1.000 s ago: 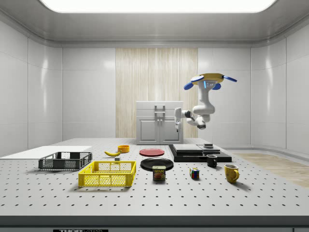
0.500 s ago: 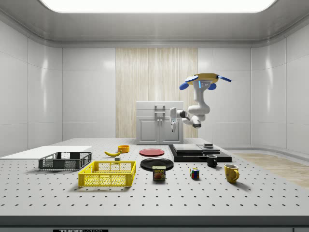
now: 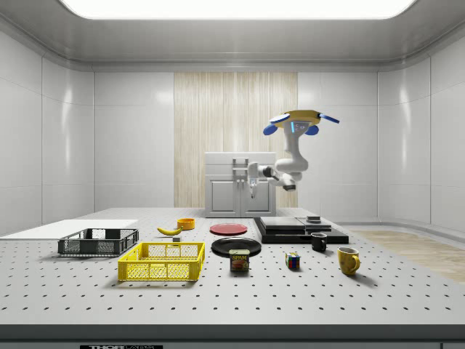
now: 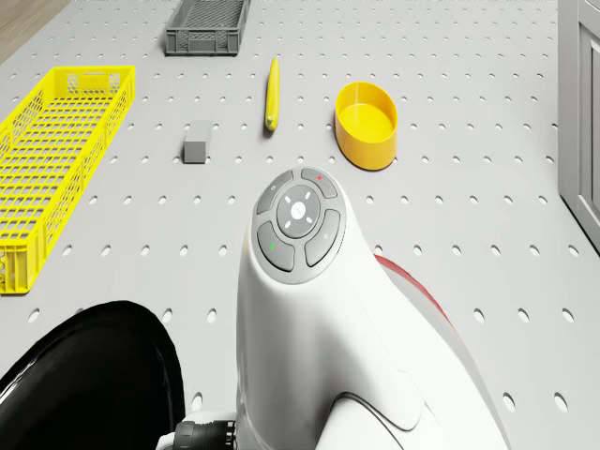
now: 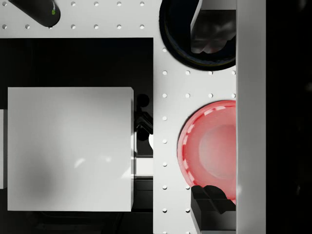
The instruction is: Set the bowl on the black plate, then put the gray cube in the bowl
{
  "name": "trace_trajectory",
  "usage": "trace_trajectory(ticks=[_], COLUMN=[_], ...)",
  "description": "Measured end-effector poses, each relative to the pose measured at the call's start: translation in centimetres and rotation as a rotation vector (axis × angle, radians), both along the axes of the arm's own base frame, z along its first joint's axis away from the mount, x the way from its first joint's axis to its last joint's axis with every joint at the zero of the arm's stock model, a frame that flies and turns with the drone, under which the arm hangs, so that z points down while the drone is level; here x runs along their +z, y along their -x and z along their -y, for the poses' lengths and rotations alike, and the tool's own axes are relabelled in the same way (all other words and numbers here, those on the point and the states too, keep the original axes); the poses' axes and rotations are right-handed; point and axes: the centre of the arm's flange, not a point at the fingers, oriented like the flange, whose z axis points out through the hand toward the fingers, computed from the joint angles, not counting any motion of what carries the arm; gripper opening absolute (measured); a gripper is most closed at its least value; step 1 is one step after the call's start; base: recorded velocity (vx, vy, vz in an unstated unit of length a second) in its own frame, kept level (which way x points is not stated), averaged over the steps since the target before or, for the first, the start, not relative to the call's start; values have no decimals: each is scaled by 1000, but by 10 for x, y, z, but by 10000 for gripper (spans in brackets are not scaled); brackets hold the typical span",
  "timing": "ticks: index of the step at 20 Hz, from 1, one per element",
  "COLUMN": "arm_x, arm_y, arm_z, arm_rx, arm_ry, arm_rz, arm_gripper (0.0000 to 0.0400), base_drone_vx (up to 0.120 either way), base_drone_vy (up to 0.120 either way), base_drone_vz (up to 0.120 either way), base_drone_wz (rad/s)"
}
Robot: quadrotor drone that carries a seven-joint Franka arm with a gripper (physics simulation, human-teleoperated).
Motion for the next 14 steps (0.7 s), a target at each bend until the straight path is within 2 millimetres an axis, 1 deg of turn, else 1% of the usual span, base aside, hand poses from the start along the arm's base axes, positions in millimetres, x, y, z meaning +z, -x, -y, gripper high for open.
trace_trajectory(ticks=[1, 9, 12, 13, 14], arm_x=[0, 0, 0, 0, 0], arm_y=[0, 0, 0, 0, 0], arm_z=[0, 0, 0, 0, 0], arm_rx=[0, 0, 0, 0, 0], arm_ry=[0, 0, 0, 0, 0], arm_rz=[0, 0, 0, 0, 0], arm_gripper=[400, 400, 400, 400, 400], base_drone_vx=[120, 120, 120, 120, 120], base_drone_vy=[0, 0, 0, 0, 0], base_drone_vz=[-80, -120, 0, -40, -120], base_drone_wz=[0, 0, 0, 0, 0])
